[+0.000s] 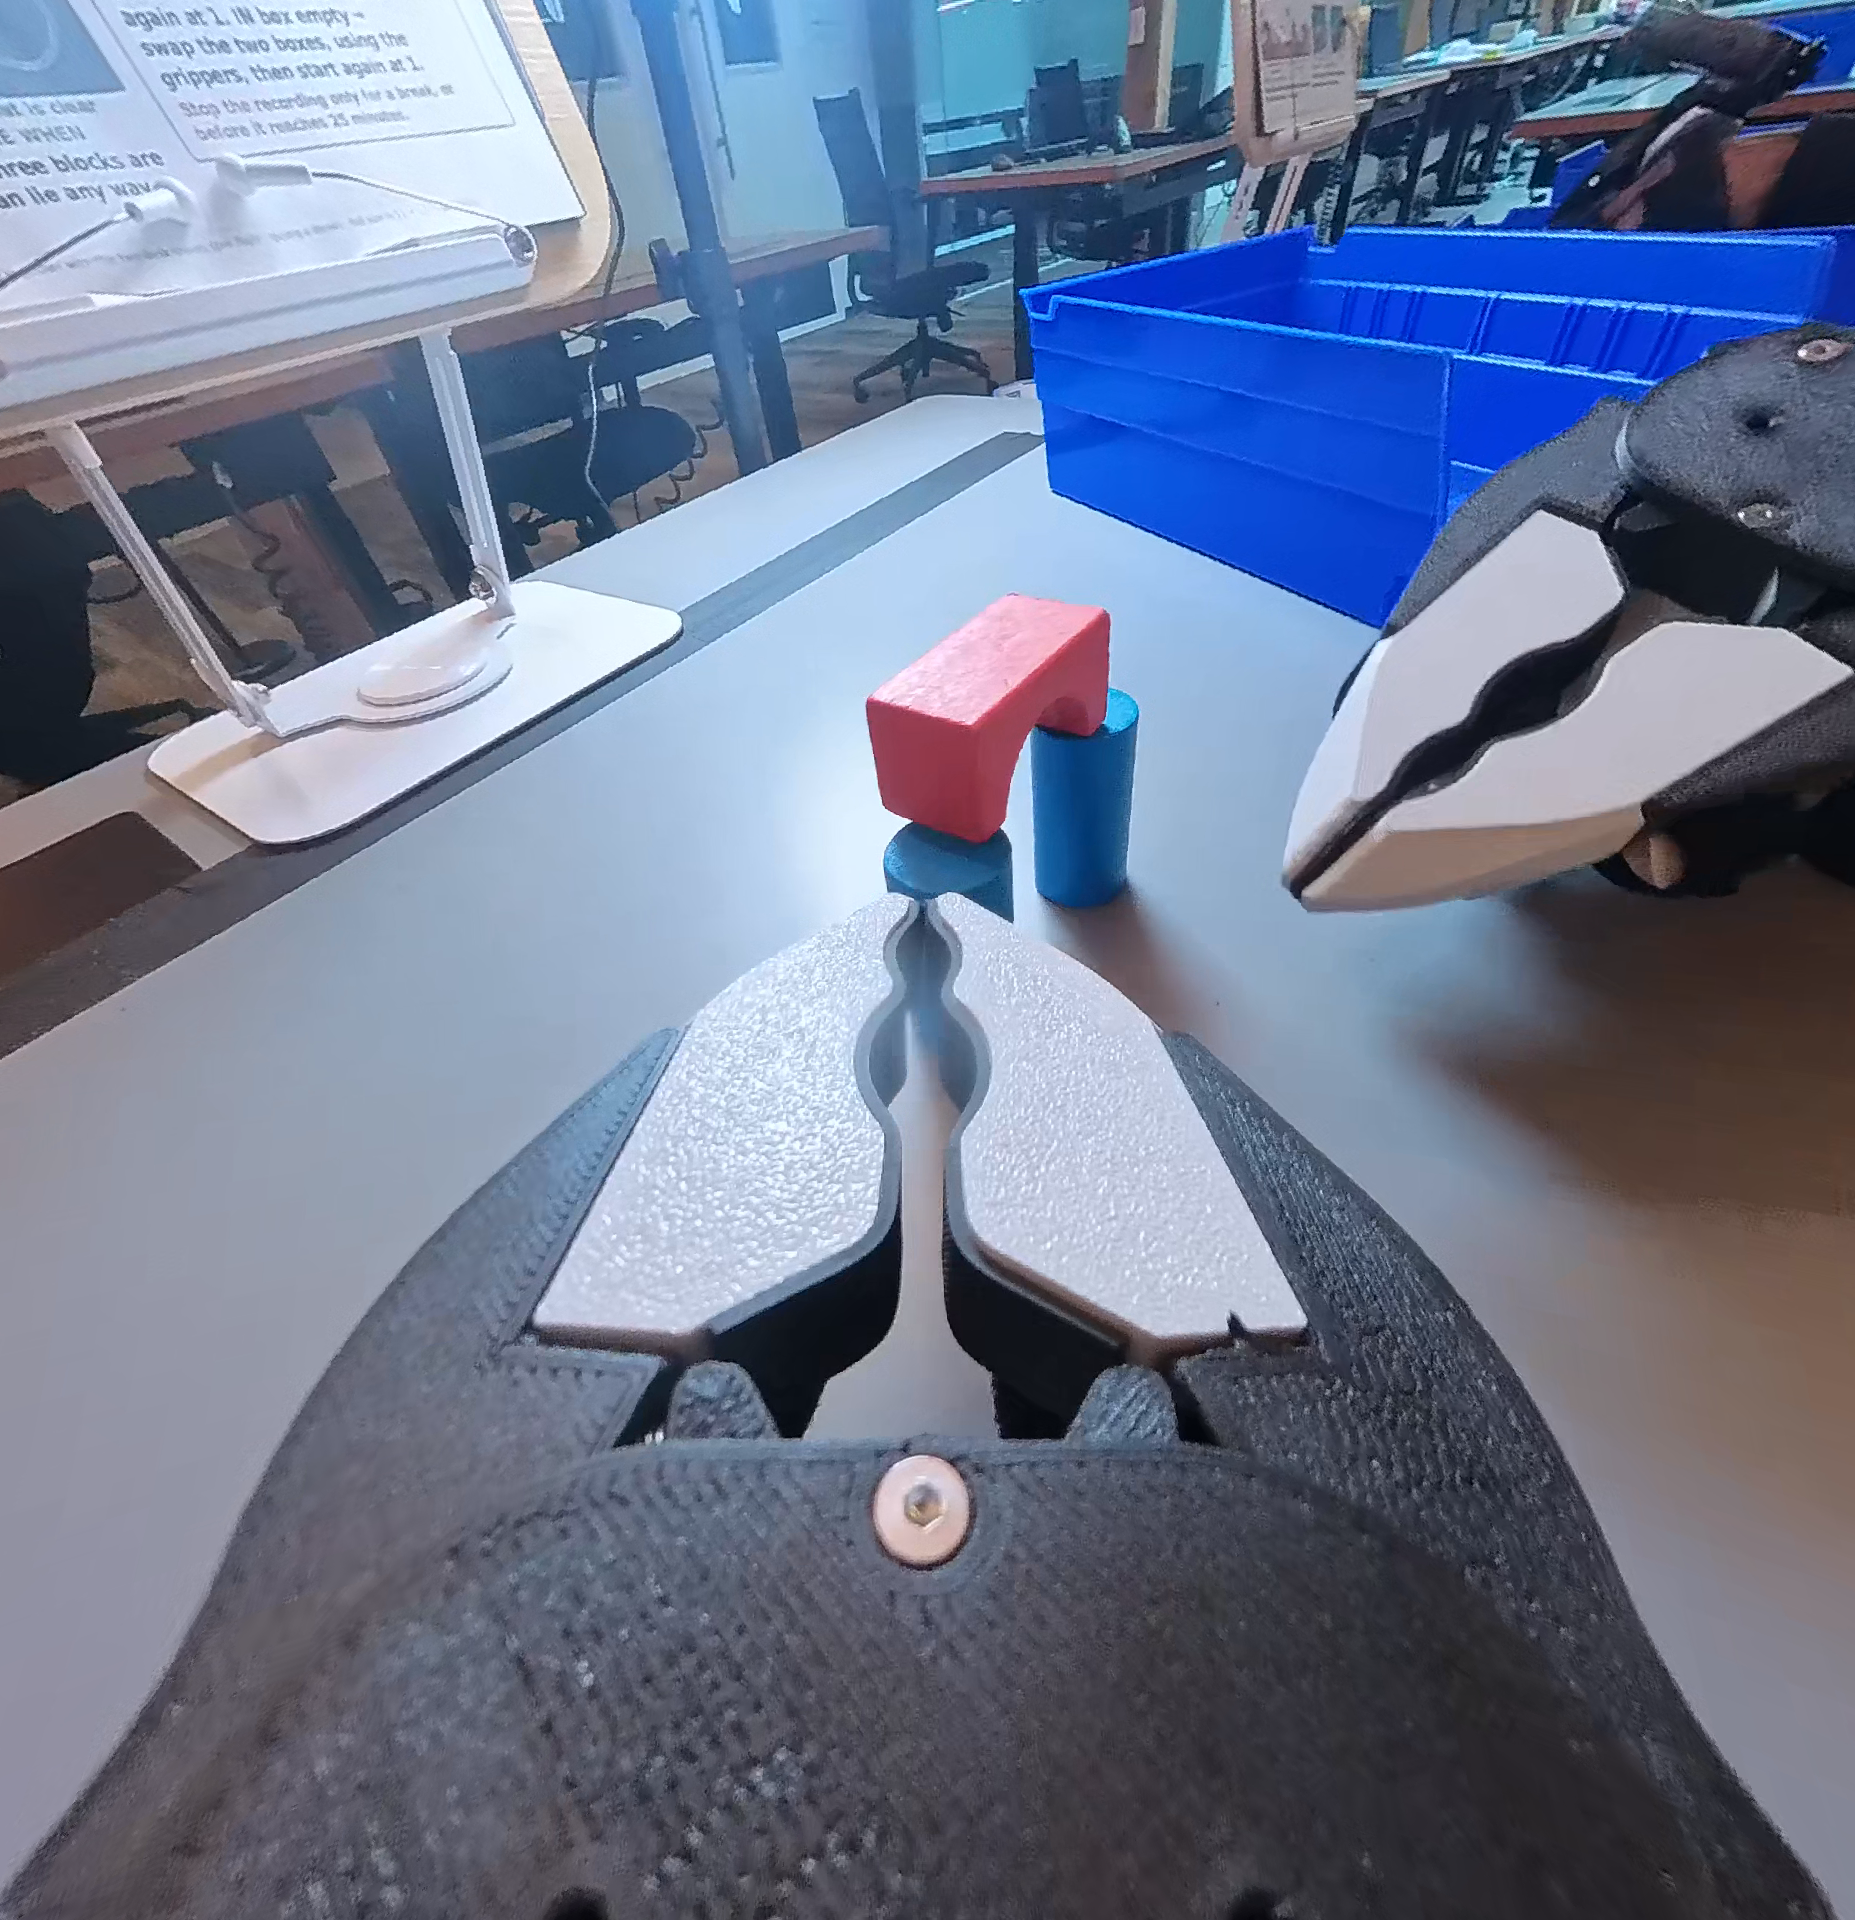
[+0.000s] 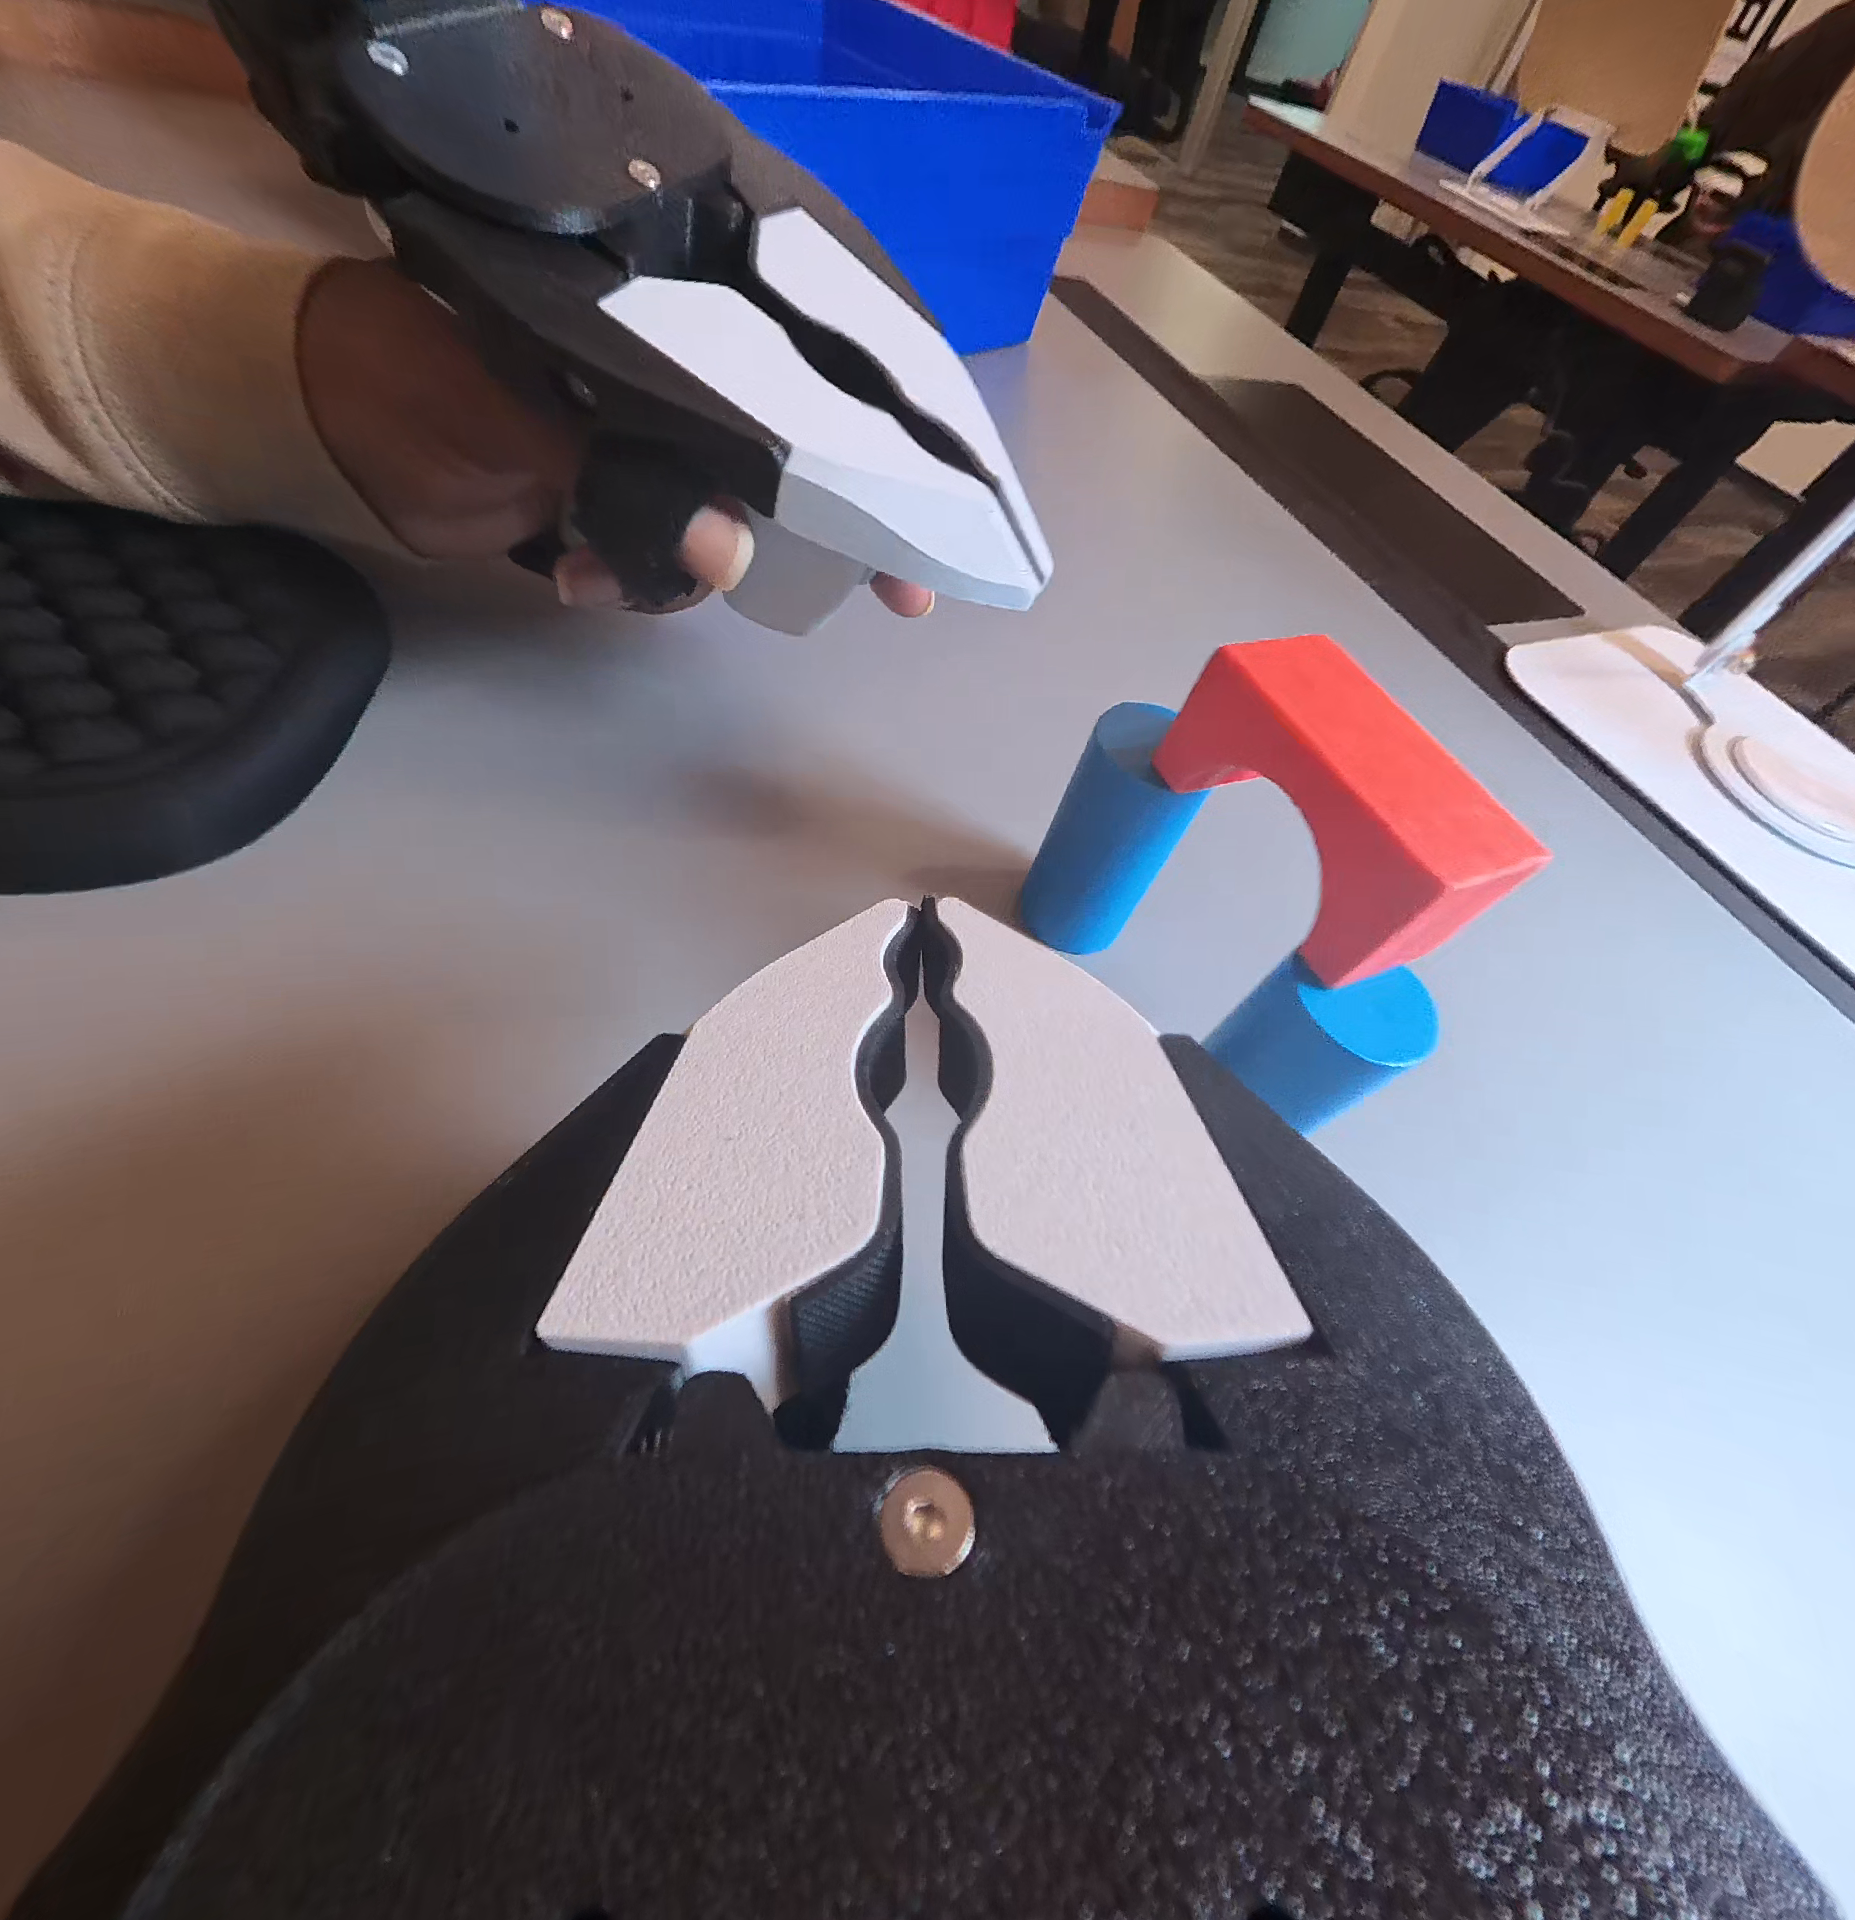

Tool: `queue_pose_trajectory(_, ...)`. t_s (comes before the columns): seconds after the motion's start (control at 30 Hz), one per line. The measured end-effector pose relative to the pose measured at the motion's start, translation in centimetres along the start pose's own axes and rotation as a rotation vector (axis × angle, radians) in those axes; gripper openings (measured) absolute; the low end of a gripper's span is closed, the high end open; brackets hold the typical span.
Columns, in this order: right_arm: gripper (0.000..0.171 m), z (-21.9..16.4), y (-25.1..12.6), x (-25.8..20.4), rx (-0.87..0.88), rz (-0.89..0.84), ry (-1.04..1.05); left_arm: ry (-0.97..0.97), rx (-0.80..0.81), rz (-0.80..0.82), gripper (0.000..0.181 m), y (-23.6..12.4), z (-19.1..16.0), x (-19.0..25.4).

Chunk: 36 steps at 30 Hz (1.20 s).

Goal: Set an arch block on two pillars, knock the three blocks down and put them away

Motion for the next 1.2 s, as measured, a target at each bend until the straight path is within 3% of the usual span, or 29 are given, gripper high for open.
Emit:
queue_pose_trajectory(0.33, 0.000, 1.2, 3.3, -2.8, -0.132, 0.063, -0.080, -0.002, -0.026, 0.038, 0.000, 0.1, -0.3, -0.7)
queue_pose_trajectory(0.63, 0.000, 2.7, 6.2, -2.0, -0.120, -0.070, -0.111, -0.046, -0.047, 0.093, 0.000, 0.1, -0.7, -1.8)
queue_pose_trajectory(0.87, 0.000, 2.9, 8.6, 0.2, -0.227, -0.162, -0.041, -0.030, -0.026, 0.128, 0.000, -0.3, -0.3, -1.8)
queue_pose_trajectory(1.2, 0.000, -1.2, 5.1, 7.5, -0.363, -0.346, 0.234, -0.007, -0.045, 0.106, 0.000, -0.1, -0.7, -1.9)
Point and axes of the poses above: each gripper's, where its closed fingertips meet, y out along the fingers, z out of its top, x = y × z across the jaws, the point moved 6 cm from there along -y, back along the fingers, and after that the axes turned 8 degrees about -y, right-handed, at the moved point
